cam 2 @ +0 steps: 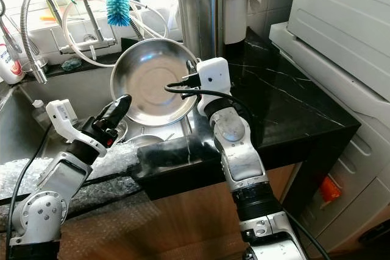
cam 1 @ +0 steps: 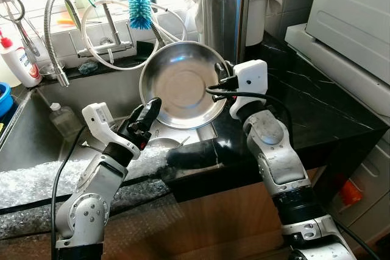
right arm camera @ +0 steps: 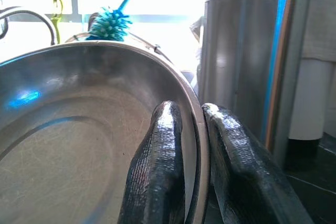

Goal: Kitchen organization

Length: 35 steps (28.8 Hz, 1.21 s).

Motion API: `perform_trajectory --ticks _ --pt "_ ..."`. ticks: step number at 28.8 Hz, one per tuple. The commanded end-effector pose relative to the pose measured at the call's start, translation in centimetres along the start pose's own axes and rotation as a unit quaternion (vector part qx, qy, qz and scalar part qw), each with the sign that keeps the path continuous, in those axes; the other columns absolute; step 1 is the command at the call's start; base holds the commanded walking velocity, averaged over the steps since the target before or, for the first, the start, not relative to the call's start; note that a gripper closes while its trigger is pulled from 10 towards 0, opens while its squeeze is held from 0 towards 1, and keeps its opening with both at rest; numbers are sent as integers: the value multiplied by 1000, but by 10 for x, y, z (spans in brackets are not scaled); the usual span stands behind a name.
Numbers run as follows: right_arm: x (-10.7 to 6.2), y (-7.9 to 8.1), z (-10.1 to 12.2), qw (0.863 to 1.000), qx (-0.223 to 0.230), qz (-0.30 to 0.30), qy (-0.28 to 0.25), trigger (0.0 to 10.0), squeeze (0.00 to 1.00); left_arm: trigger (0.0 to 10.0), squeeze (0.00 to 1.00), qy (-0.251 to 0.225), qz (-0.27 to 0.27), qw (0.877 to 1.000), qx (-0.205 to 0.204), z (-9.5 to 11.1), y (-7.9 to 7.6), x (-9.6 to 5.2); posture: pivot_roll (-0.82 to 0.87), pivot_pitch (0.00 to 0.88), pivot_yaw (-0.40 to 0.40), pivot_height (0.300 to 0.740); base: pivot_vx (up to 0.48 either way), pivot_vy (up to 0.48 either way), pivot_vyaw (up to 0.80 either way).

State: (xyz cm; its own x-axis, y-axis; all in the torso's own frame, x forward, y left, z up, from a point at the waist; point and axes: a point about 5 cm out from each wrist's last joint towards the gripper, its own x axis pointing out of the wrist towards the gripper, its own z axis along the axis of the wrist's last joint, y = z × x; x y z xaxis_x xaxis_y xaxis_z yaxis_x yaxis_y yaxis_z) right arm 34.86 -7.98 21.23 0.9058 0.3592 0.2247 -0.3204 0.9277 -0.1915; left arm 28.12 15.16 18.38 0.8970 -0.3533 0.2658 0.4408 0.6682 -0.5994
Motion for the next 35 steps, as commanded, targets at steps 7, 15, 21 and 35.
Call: perform_trajectory --ticks 7,15,21,35 --pt "3 7 8 1000 -2 15 -20 10000 0 0 0 10 21 999 27 -1 3 0 -44 0 120 740 0 0 0" --pt "2 8 8 1000 -7 17 -21 10000 0 0 0 9 31 999 30 0 6 -1 -39 0 119 740 0 0 0" --pt "2 9 8 1000 -11 17 -22 10000 0 0 0 8 33 999 30 0 5 0 -38 0 119 740 0 0 0" --pt "4 10 8 999 -4 21 -26 10000 1000 0 0 4 42 999 31 1 6 1 -33 0 117 740 0 0 0"
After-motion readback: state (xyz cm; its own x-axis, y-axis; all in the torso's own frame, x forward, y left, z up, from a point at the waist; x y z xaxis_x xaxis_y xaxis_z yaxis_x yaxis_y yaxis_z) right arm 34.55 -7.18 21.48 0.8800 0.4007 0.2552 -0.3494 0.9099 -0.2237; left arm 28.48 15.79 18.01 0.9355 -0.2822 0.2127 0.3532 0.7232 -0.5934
